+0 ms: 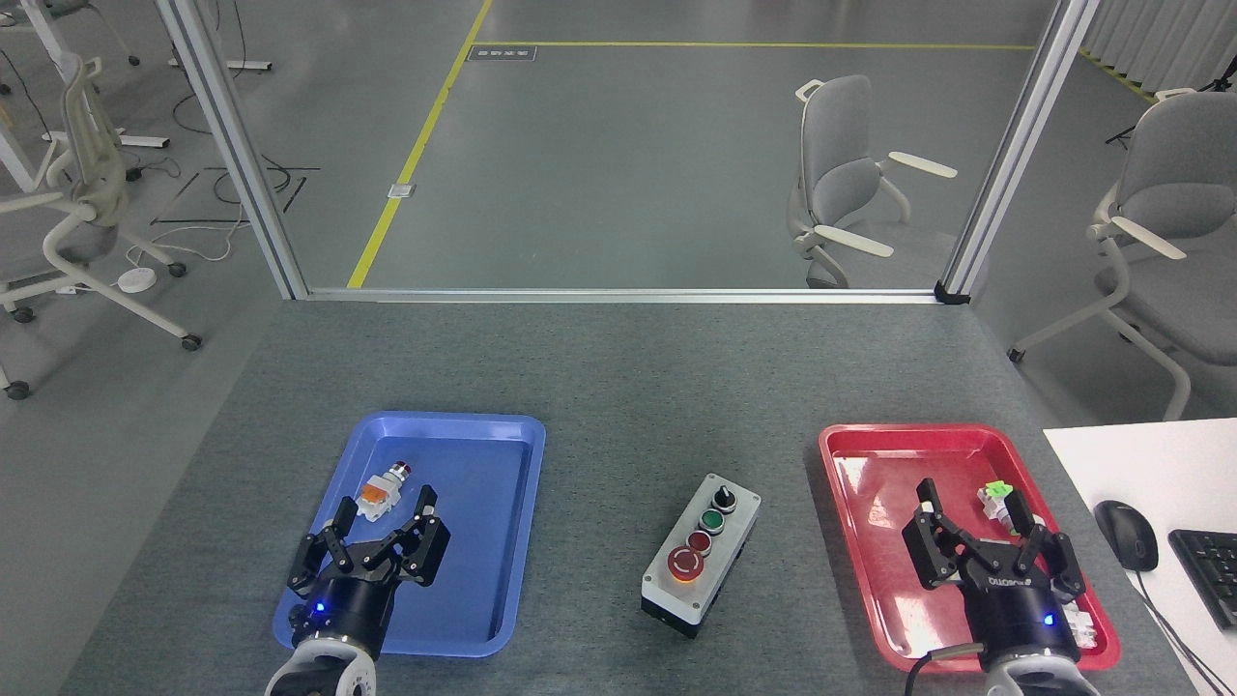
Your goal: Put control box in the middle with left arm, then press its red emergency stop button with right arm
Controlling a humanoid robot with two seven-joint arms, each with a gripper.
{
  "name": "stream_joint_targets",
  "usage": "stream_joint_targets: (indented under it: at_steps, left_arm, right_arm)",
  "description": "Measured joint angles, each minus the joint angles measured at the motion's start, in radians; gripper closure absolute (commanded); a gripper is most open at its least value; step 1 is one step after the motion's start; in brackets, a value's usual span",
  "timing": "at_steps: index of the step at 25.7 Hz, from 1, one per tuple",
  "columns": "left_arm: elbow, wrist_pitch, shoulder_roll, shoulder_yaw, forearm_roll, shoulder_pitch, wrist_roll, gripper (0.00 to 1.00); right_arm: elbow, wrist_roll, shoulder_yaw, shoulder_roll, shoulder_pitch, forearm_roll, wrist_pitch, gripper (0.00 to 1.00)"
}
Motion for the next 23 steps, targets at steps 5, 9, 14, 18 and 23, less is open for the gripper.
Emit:
stream_joint_targets:
  at_steps: [5, 9, 14, 18, 23]
  left_arm:
    - [0.0, 0.0, 0.0, 0.0, 0.0, 0.0, 0.0, 0.01]
    - [0.0, 0.0, 0.0, 0.0, 0.0, 0.0, 0.0, 0.01]
    - [0.0, 0.0, 0.0, 0.0, 0.0, 0.0, 0.0, 0.01]
    - [0.0, 0.0, 0.0, 0.0, 0.0, 0.0, 0.0, 0.01]
    - [0.0, 0.0, 0.0, 0.0, 0.0, 0.0, 0.0, 0.01]
  right_arm:
    - [-0.098, -0.002, 0.024, 0.051, 0.089, 0.058, 0.113, 0.02]
    - [-0.112, -0.003, 0.028, 0.058, 0.105, 0.066, 0.13, 0.02]
    - [-0.077, -0.008, 0.033, 0.045, 0.069, 0.07, 0.134, 0.02]
    - [-0.027, -0.002, 0.033, 0.025, 0.004, 0.057, 0.135, 0.02]
    - [0.013, 0.002, 0.035, 0.015, -0.041, 0.045, 0.136, 0.02]
